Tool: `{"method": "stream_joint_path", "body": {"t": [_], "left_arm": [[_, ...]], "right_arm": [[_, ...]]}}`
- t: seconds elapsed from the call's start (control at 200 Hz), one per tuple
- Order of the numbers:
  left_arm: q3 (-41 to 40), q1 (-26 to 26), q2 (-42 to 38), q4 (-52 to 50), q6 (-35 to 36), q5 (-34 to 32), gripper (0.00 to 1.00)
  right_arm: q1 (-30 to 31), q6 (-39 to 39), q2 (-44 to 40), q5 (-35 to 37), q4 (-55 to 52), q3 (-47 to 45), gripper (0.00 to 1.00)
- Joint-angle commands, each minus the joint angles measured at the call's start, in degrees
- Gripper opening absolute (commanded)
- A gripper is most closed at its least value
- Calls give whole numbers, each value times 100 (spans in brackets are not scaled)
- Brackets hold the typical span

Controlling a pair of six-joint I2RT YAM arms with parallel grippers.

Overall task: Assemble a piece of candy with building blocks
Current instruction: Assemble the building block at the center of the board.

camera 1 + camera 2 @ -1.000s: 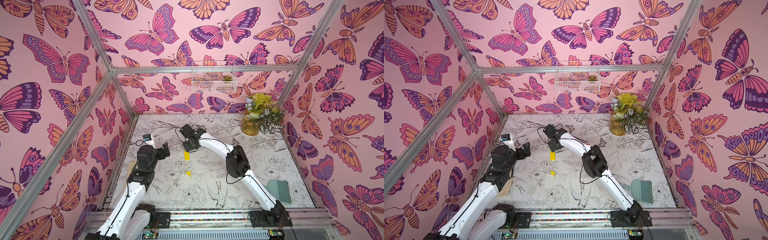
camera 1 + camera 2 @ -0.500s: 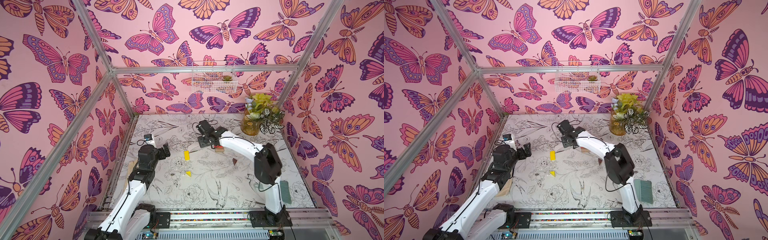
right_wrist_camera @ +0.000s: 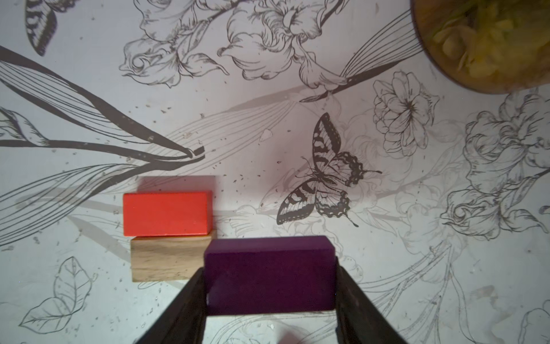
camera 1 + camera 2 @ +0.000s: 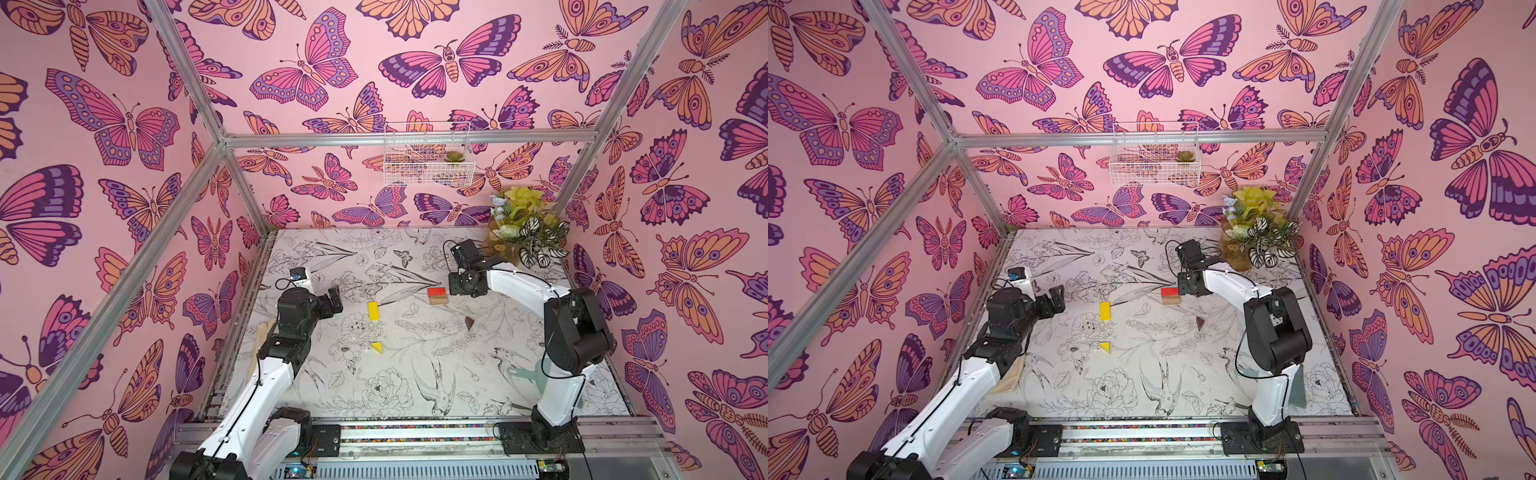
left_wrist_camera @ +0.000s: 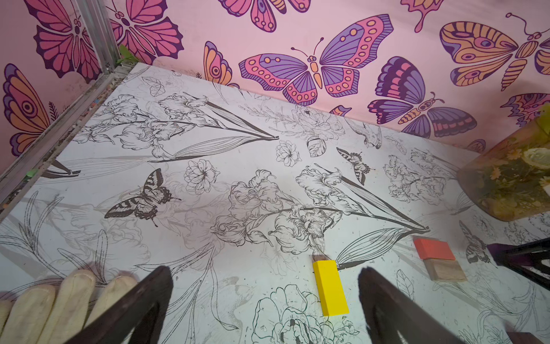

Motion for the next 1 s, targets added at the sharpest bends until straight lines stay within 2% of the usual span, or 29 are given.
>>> {"method": "stream_joint_path", "body": {"t": [0.0, 0.401, 0.666, 0.991], "left_arm": [[100, -5, -88, 69, -59, 79, 100], [144, -6, -98, 26, -104, 114, 100], [170, -11, -34, 3, -106, 123, 100], [183, -9, -15, -12, -95, 110, 100]], "right_arm": [[-65, 4, 185, -195, 294, -63, 48], [-217, -212, 691, -190, 482, 187, 49], [-217, -203, 911, -310, 622, 266, 53], [-219, -215, 895, -175, 651, 344, 69]]}}
